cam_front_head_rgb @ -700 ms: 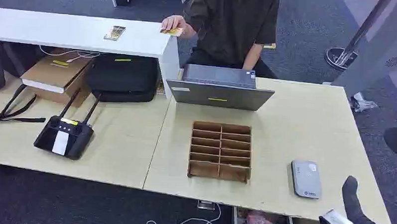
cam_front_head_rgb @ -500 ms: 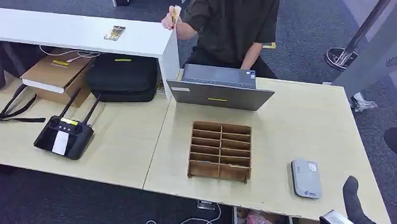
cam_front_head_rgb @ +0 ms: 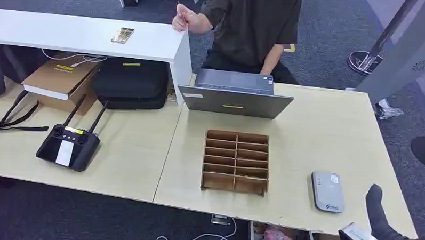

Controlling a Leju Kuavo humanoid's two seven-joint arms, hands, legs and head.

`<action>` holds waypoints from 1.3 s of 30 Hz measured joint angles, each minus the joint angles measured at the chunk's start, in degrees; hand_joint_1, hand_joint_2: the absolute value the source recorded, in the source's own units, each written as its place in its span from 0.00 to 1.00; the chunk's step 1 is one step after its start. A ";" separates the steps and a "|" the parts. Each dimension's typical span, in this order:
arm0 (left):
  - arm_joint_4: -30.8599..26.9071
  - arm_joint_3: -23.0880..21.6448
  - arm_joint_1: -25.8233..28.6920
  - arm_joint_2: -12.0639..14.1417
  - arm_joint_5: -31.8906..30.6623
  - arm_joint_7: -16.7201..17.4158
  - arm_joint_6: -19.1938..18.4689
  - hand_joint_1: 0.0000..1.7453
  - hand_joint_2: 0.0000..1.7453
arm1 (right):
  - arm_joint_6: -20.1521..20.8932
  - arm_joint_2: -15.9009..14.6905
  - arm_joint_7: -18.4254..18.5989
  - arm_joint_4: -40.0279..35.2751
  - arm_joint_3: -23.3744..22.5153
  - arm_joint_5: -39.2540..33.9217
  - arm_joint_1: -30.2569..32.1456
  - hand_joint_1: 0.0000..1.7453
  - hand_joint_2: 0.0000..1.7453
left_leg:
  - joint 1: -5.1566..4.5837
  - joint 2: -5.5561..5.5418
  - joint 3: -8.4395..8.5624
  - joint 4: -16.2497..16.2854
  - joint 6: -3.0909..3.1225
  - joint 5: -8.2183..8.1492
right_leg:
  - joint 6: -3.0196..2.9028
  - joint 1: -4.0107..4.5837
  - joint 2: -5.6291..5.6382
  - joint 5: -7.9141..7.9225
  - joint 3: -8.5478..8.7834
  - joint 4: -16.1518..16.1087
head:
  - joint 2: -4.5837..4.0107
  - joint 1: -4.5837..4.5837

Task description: Pass the card to the sensor for recognition and then transmit it.

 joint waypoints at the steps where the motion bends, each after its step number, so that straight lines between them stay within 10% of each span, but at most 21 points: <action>1: 0.00 0.00 -0.01 0.00 -0.02 -0.15 0.00 0.00 0.00 | 0.00 -0.17 -0.38 0.63 0.00 -0.11 -0.70 0.00 1.00 | 0.00 -0.04 0.00 0.00 0.00 0.01 | 0.00 0.00 -0.04 0.00 0.02 0.00 | 0.00 0.00; 10: 0.00 -0.09 -0.04 0.09 -1.14 -0.42 -0.44 0.00 0.00 | 0.13 -1.40 1.23 8.68 0.79 2.10 -8.39 0.00 1.00 | 0.00 -0.10 -0.12 -0.02 -0.04 0.08 | -0.06 0.01 -0.08 0.05 0.04 0.05 | 0.00 0.00; 14: 0.00 -0.94 -0.64 0.37 -2.86 -0.41 -2.49 0.00 0.00 | 9.30 -3.52 22.13 21.43 7.79 8.43 -26.20 0.00 1.00 | 0.01 0.63 -0.04 -0.02 -0.12 0.23 | -0.13 0.01 0.62 0.33 -0.24 0.08 | 0.00 0.02; 18: 0.00 -1.73 -0.88 0.66 -3.58 0.22 -3.80 0.00 0.00 | 19.00 -4.70 29.06 34.95 13.19 6.75 -40.61 0.00 1.00 | 0.01 0.19 -0.30 -0.01 -0.20 0.66 | -0.15 0.00 0.30 0.62 -0.49 0.12 | 0.00 0.00; 27: 0.00 -2.56 -0.88 1.20 -4.00 0.85 -4.50 0.00 0.00 | 32.50 -5.18 30.70 60.77 19.98 0.74 -61.35 0.00 1.00 | 0.05 0.12 -0.52 -0.02 -0.23 0.75 | -0.17 0.04 0.25 0.68 -0.71 0.14 | 0.00 0.00; 39: 0.00 -2.65 -0.85 1.49 -3.89 1.25 -4.79 0.00 0.00 | 33.64 -5.14 29.02 72.34 23.32 -2.36 -67.55 0.00 1.00 | 0.03 0.12 -0.57 -0.01 -0.22 0.75 | -0.17 0.03 0.21 0.68 -0.75 0.11 | 0.00 0.00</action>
